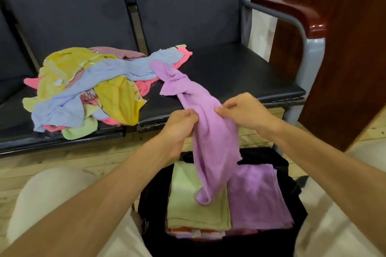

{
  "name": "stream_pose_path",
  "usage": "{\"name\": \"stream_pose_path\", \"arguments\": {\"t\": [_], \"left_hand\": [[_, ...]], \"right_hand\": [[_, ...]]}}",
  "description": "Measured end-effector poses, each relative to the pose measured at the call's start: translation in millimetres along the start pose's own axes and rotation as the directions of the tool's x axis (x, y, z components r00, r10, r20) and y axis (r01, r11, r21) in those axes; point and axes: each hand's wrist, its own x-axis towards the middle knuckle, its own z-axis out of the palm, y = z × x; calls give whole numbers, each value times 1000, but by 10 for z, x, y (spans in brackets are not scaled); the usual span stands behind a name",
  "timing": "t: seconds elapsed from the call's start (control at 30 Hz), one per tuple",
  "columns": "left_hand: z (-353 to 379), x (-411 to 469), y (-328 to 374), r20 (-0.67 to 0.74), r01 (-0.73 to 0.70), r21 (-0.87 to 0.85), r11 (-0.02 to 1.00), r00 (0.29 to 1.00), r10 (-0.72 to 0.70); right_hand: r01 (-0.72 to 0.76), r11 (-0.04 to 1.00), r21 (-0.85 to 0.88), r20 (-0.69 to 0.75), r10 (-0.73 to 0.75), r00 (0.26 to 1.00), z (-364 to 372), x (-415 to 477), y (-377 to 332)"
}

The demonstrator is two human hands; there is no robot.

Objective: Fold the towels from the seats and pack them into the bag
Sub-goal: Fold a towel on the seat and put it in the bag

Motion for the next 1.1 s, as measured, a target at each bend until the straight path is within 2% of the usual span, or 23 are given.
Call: {"name": "stream_pose_path", "arguments": {"t": [0.07,0.1,0.2,0.37,0.47,0.5,0.57,0.7,0.8,0.9,1.0,1.1], "left_hand": [[-15,5,60,9,-11,-15,1000,1000,12],[-21,12,89,10,-13,-31,999,1000,14],[-45,22,193,-80,-27,-56,998,997,23],[-158,49,296,-240,-104,-131,986,968,70],[-274,63,343,-309,-153,-249,956,948,71],[-323,66,351,-330,-158,-303,940,943,52],[-438,89,337,-352,-130,-389,912,936,-17],[-539,63,333,-313,-111,-373,921,950,-13],[-597,43,312,-282,-130,-308,942,959,40],[-687,70,315,-318,-201,-73,977,933,169],[-807,89,351,-359,-234,56,971,902,238],[-913,86,326,-306,-201,176,964,919,248]], "right_hand": [[-167,970,178,94,152,984,-21,-18,18],[-258,919,298,165,216,962,-43,-37,16],[-402,694,597,331,243,912,-103,-71,-29],[-366,527,767,305,202,930,-129,-63,-74],[-302,344,889,235,222,946,-171,-43,-29],[-301,287,909,239,232,943,-195,-45,-13],[-316,240,918,259,240,935,-235,-49,19],[-368,346,863,293,250,923,-289,-53,73],[-373,376,848,283,274,919,-339,-39,98],[-314,449,836,237,221,946,-392,-11,99],[-288,563,775,215,193,957,-428,-30,90],[-339,526,780,235,255,938,-429,-60,132]]}}
